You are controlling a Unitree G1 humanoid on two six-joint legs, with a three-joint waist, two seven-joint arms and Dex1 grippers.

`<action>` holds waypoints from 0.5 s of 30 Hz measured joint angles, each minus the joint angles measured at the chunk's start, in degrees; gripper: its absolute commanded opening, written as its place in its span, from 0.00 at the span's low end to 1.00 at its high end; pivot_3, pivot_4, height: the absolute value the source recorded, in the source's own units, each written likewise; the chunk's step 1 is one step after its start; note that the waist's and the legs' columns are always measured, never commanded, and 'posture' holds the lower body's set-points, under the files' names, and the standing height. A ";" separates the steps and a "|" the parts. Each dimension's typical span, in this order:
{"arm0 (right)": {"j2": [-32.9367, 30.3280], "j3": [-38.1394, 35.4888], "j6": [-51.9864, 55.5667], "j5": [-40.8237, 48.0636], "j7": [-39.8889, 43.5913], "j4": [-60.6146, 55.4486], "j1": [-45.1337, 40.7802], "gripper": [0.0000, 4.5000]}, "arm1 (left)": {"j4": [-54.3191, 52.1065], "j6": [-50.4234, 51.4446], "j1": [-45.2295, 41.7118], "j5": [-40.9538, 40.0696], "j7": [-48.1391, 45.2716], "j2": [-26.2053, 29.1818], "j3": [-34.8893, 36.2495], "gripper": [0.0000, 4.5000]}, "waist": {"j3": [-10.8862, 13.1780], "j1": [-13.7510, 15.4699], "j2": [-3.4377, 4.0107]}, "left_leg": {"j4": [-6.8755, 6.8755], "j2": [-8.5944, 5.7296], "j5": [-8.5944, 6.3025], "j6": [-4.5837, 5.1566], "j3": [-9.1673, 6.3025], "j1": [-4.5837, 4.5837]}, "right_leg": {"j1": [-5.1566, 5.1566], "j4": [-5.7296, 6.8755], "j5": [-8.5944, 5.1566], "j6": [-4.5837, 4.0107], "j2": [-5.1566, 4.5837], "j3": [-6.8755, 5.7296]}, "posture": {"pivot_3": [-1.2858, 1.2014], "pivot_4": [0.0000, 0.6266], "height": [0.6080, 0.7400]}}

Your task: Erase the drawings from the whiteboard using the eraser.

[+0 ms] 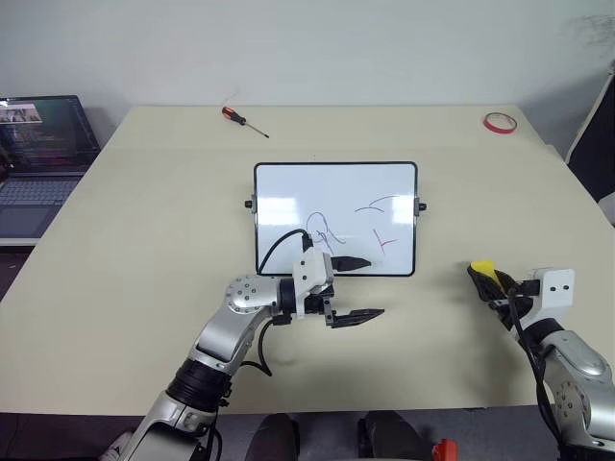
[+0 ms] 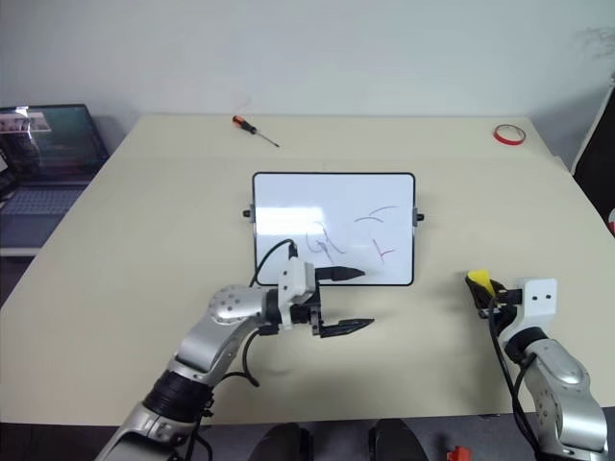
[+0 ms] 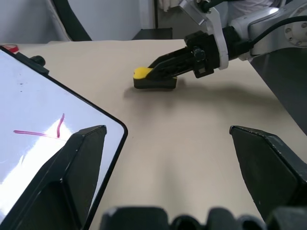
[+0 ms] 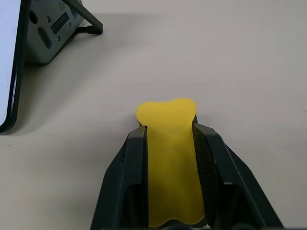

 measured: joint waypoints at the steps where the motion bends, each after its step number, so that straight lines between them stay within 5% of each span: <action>1: 0.00 0.02 0.00 -0.05 0.02 0.01 0.00 0.22 | 0.00 0.00 0.00 0.00 0.01 0.03 0.00 1.00 | 0.00 0.01 0.00 | 0.00 0.00 0.00 0.00 0.00 0.00 | 0.00 0.00 0.00 0.00 0.00 0.00 | 0.52 0.24 1.00; 12: -0.26 0.47 1.76 -0.42 0.21 0.04 0.60 0.22 | -0.51 0.13 -0.01 -0.24 -0.01 0.10 0.03 1.00 | 0.00 -0.01 0.00 | 0.00 0.00 0.00 0.00 0.00 0.00 | 0.01 0.00 0.00 0.00 0.00 0.00 | 0.52 0.24 1.00; 15: -0.38 0.57 1.77 -0.47 0.26 0.04 0.60 0.43 | -0.51 0.13 -0.01 -0.25 -0.01 0.10 0.04 1.00 | 0.00 0.00 0.00 | 0.01 -0.01 0.00 0.00 0.00 0.01 | 0.01 0.00 0.00 0.00 0.00 0.00 | 0.52 0.24 1.00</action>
